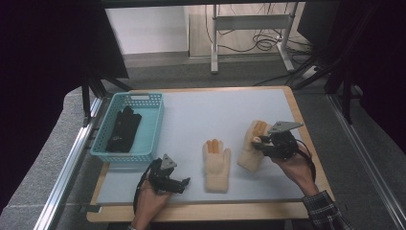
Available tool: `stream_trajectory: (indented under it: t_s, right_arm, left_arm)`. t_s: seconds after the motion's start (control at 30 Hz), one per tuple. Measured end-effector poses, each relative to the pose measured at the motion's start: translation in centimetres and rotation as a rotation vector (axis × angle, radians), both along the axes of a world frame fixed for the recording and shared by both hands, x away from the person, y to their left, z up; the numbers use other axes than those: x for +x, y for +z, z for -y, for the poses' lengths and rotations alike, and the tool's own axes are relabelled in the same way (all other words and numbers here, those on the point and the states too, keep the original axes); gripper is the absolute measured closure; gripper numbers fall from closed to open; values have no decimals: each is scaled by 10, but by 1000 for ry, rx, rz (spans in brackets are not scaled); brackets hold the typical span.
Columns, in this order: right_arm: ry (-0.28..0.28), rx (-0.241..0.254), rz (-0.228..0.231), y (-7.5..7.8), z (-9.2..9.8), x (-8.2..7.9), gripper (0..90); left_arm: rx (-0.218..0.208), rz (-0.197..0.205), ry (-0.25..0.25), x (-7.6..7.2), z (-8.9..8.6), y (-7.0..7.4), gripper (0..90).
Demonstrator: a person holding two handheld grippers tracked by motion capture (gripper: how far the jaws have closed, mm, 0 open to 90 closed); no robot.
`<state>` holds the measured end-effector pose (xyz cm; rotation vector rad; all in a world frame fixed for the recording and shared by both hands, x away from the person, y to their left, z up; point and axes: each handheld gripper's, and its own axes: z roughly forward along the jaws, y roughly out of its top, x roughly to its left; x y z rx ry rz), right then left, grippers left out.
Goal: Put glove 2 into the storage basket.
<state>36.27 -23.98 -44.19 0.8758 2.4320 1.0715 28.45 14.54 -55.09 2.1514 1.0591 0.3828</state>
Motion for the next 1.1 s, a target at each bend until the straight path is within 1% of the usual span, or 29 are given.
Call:
stream_trajectory:
  t_s: [0.13,0.4,0.5,0.6,0.7,0.73,0.83,1.03,1.07,1.1]
  right_arm:
    - [73,-5,4,3,-18,-7,613]
    - [222,-14,-7,0,-58,-20,613]
    - [276,-20,-13,-2,-75,-23,613]
    - [315,-33,-20,-6,-89,-24,613]
    - [356,-51,-39,-13,-103,-24,613]
    - [361,-59,-48,-15,-106,-24,613]
    - [378,-87,-55,-23,-114,-22,613]
    - [398,-126,-83,-41,-123,-13,600]
    - [394,-131,-90,-44,-124,-12,587]
    - [392,-123,-95,-46,-124,-11,573]
  left_arm:
    - [1,1,-1,0,0,0,20]
    - [-2,2,2,0,0,0,20]
    - [0,1,0,0,0,0,20]
    - [1,1,-1,0,0,0,20]
    - [-3,2,2,0,0,0,20]
    - [-3,2,2,0,0,0,20]
    - [-3,3,1,0,0,0,20]
    - [1,2,-2,0,0,0,21]
    - [2,2,-2,0,0,0,21]
    - [3,2,-3,0,0,0,21]
